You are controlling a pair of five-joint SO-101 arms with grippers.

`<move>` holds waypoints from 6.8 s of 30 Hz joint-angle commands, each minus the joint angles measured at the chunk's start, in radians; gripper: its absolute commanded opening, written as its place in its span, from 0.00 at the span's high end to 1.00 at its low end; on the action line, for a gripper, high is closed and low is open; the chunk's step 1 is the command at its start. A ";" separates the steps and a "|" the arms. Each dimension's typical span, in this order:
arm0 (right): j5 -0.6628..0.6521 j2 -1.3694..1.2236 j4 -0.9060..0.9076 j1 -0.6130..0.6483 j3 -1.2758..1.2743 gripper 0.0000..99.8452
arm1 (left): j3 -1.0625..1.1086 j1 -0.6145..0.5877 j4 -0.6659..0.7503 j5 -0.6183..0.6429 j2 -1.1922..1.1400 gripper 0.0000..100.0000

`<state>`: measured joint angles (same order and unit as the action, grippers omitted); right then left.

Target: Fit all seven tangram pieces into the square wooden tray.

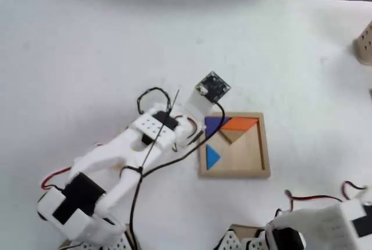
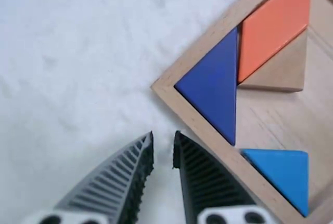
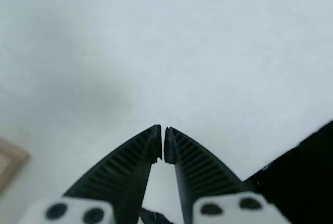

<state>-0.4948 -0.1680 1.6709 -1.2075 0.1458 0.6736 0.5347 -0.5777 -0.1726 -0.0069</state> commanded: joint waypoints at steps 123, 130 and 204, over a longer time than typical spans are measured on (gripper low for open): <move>0.064 1.968 -0.403 0.489 -1.837 0.98 | -0.037 -0.036 0.046 0.005 -0.005 0.91; 0.063 1.969 -0.403 0.426 -1.830 0.98 | -0.037 -0.036 0.046 0.005 -0.005 0.91; 0.242 -0.591 -0.888 -0.041 0.508 0.93 | -0.026 -0.036 0.048 -0.074 -0.002 0.91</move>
<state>-0.2647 -0.6820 0.7795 -1.2919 0.5002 0.6736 0.5132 -0.5424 -0.2325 -0.0222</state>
